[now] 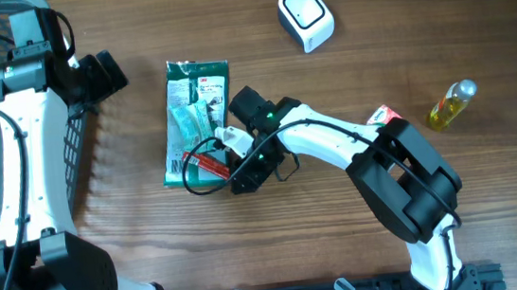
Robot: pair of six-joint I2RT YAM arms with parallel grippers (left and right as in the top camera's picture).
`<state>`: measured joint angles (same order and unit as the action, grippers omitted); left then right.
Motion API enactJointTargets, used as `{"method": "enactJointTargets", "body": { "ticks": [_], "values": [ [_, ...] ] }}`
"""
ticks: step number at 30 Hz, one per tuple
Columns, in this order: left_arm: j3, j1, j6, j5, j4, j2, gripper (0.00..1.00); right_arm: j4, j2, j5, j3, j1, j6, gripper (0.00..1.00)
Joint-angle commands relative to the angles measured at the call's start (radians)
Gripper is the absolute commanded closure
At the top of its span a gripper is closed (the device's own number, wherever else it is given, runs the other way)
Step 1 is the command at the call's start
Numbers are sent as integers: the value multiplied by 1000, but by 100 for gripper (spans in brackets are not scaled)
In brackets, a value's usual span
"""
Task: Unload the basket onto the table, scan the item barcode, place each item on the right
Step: 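Grasp the red strip with the right gripper and lift it, then raise the red strip with the right gripper up to the scanner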
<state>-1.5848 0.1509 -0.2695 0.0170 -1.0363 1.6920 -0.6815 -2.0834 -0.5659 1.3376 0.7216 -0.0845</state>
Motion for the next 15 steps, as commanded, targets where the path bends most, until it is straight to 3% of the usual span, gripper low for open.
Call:
{"method": "enactJointTargets", "body": {
  "ticks": [1,9,15],
  "values": [
    [-3,5,-8,-5,3,6,0,-1,-40,23,-5,-28,39,54],
    [-3,5,-8,-5,3,6,0,8,-80,-65,-5,-65,71,55],
    [-3,5,-8,-5,3,6,0,13,-107,-132,-5,-69,58,66]
  ]
}}
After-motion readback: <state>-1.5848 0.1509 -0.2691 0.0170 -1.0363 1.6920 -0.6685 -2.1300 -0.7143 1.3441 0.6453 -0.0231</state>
